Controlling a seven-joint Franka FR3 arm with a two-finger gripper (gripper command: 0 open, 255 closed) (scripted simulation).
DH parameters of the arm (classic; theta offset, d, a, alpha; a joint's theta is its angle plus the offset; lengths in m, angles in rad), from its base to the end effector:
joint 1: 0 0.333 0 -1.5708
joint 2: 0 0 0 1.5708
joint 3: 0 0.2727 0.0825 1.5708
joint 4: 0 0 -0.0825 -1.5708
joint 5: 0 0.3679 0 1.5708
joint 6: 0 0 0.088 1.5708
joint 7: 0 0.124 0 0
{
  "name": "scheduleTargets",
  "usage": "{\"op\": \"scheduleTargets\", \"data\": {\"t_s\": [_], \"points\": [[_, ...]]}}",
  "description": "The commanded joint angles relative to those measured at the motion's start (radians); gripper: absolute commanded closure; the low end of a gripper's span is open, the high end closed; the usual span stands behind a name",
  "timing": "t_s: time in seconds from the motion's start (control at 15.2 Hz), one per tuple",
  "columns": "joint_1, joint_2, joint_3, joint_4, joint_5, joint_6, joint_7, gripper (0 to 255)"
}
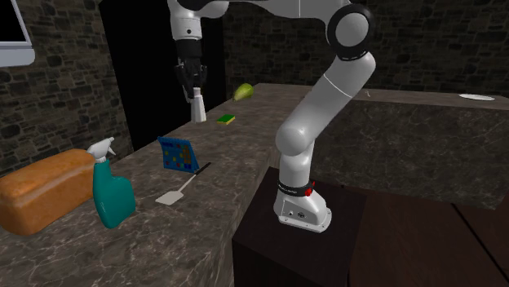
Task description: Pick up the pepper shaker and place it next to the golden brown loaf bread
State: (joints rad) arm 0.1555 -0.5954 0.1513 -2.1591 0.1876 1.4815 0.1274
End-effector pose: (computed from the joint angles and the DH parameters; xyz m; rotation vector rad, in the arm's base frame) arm 0.3351 0.1421 0.5568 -3.0447 -0.2418 0.1629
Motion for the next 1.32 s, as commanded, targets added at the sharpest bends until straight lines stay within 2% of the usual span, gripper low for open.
{"op": "scheduleTargets", "data": {"t_s": [0.0, 0.4, 0.73, 1.06, 1.25], "points": [[-0.004, 0.086, 0.012, 0.066, -0.004, 0.022, 0.009, 255], [-0.012, 0.328, 0.045, 0.279, -0.028, 0.054, 0.044, 255], [-0.007, 0.539, 0.069, 0.501, -0.065, 0.044, 0.082, 255], [0.015, 0.773, 0.086, 0.788, -0.116, -0.011, 0.124, 255], [0.043, 0.941, 0.09, 1.023, -0.153, -0.08, 0.148, 255]]}}
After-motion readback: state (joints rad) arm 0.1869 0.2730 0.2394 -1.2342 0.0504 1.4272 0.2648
